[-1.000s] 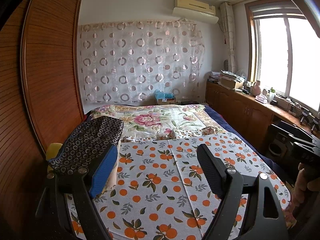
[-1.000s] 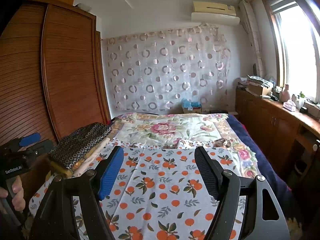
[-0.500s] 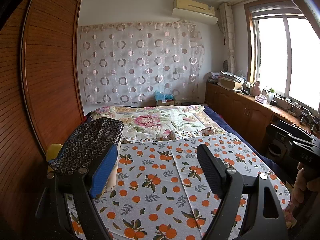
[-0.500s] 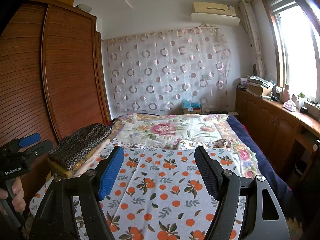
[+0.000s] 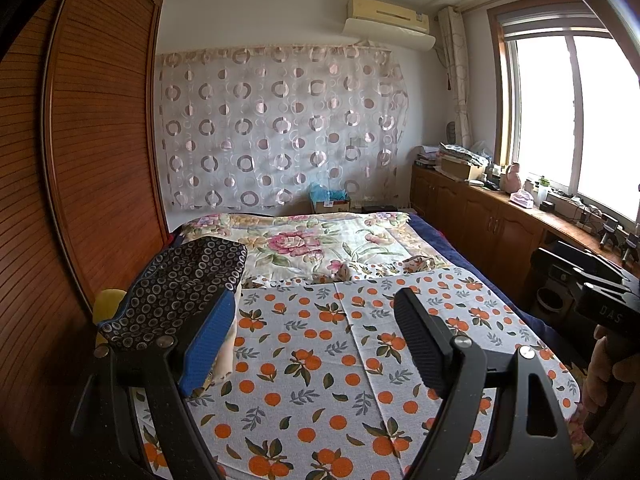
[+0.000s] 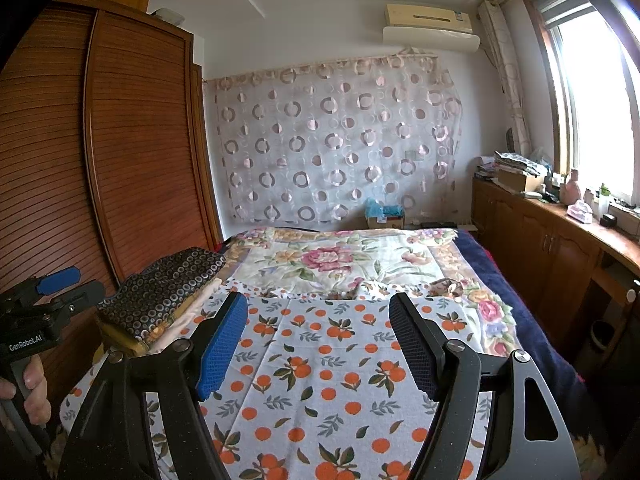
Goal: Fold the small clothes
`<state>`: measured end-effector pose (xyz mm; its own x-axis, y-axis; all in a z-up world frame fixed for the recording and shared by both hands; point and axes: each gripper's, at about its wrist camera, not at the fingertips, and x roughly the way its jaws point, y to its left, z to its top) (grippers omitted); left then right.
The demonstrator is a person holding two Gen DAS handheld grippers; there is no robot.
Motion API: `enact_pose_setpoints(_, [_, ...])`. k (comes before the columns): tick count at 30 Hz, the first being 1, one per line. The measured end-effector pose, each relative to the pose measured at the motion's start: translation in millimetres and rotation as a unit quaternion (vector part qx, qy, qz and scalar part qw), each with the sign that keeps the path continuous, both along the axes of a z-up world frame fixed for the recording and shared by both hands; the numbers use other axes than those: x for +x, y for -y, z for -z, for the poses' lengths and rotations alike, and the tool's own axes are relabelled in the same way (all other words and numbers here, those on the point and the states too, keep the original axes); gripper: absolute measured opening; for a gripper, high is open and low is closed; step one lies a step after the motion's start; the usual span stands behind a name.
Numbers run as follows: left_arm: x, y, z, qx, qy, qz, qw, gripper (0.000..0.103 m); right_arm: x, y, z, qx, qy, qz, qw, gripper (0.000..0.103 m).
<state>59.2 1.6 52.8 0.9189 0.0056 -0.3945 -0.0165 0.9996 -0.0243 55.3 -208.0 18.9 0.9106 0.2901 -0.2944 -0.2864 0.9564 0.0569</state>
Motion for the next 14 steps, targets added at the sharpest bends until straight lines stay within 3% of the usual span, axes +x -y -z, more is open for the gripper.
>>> enact_pose_setpoints(14, [0.3,-0.1,1.9,0.0,0.0,0.0,1.0,0.082,2.1,0.7,-0.3,0.001,-0.001,-0.002,1.0,0.075])
